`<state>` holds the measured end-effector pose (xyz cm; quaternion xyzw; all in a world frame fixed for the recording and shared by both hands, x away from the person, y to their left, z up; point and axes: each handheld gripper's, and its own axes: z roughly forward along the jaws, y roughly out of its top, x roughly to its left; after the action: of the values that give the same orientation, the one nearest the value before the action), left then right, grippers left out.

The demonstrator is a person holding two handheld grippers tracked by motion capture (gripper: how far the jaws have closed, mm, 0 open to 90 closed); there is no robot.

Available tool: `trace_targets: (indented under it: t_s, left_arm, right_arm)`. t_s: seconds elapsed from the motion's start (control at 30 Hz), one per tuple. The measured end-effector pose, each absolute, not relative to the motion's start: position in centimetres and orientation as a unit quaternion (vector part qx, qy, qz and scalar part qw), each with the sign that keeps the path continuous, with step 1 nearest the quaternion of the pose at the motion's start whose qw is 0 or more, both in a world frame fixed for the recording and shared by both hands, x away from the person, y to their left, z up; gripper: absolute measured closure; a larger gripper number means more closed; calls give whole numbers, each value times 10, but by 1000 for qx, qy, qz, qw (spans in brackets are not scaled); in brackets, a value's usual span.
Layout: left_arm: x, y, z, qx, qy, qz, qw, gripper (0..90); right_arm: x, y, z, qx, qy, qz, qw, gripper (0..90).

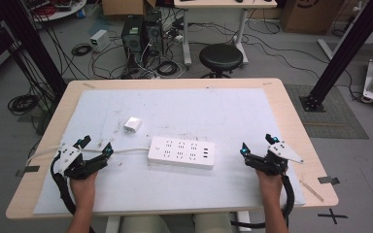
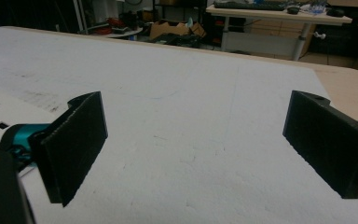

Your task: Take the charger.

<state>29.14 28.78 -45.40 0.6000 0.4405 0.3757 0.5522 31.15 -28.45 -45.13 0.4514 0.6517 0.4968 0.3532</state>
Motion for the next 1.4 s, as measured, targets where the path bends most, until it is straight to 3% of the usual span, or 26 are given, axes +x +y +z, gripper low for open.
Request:
trace_targets:
  t_s: [0.8, 1.07, 1.4]
  left_arm:
    - [294, 287, -448, 589, 469, 363, 549, 161]
    - [301, 275, -406, 604, 450, 358, 552, 161]
    - [326, 257, -361, 646, 456, 315, 526, 161]
  right_arm:
    - [311, -284, -451, 448, 653, 499, 351, 62]
    - [312, -285, -451, 445, 655, 500, 350, 62]
    - [312, -285, -451, 441, 656, 501, 352, 62]
